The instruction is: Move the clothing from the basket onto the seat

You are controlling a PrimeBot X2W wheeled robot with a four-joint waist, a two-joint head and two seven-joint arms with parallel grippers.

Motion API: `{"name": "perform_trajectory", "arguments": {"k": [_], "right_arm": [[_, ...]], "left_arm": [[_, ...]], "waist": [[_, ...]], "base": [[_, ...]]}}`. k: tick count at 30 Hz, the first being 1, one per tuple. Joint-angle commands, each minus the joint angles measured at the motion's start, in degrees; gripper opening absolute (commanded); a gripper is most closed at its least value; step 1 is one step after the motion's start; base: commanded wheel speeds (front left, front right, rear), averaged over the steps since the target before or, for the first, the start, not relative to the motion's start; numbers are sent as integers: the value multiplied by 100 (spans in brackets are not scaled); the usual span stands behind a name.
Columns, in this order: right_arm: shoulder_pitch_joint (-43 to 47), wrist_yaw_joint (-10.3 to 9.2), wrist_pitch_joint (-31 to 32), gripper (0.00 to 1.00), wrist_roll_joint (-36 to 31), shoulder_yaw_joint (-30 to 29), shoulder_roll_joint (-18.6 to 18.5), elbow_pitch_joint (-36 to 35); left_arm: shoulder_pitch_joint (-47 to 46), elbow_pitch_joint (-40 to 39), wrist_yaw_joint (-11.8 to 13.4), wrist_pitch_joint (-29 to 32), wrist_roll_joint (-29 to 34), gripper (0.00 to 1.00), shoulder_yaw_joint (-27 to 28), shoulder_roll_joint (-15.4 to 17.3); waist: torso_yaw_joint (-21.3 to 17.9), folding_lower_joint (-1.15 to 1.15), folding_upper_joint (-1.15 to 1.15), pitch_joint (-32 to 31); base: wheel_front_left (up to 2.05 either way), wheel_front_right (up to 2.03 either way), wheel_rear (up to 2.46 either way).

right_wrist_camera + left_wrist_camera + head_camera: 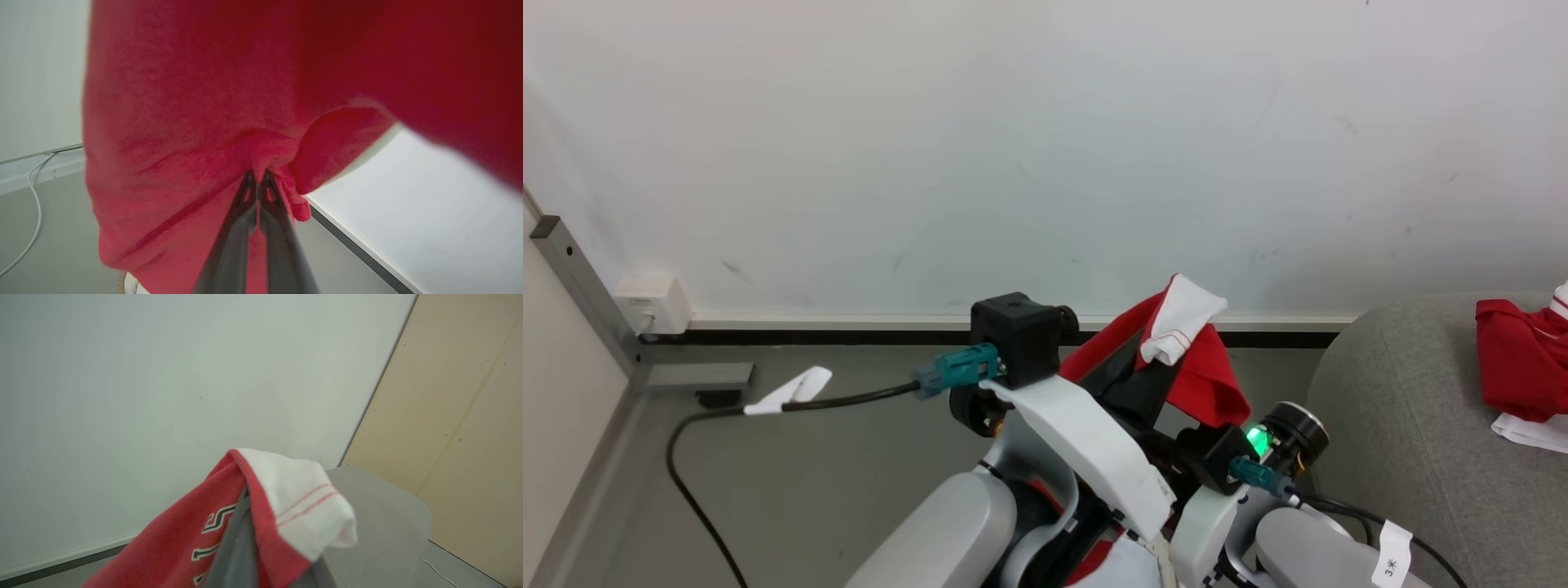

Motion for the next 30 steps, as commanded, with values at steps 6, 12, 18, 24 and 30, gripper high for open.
{"name": "perform_trajectory", "arguments": {"k": [6,12,18,24,30], "right_arm": [[214,-15,-23,0,-41,-468,-164,-578],[593,-15,-24,0,-82,-882,-395,-1172],[881,-15,-25,0,-131,-1248,-557,-1570],[1111,-15,-25,0,-177,-1609,-699,-1935],[1234,-15,-25,0,-207,-1919,-785,-2177]], "left_arm": [[29,100,134,-130,-67,0,192,99],[156,335,224,-267,-151,0,471,255],[281,513,253,-369,-215,0,606,328],[436,767,230,-506,-292,0,676,347],[574,1092,181,-710,-345,100,696,309]], "waist": [[-2,0,0,2],[-91,0,0,28],[-201,0,0,57],[-328,0,0,69],[-422,0,0,85]], "base": [[0,0,0],[0,0,0],[0,0,0],[0,0,0],[0,0,0]]}}
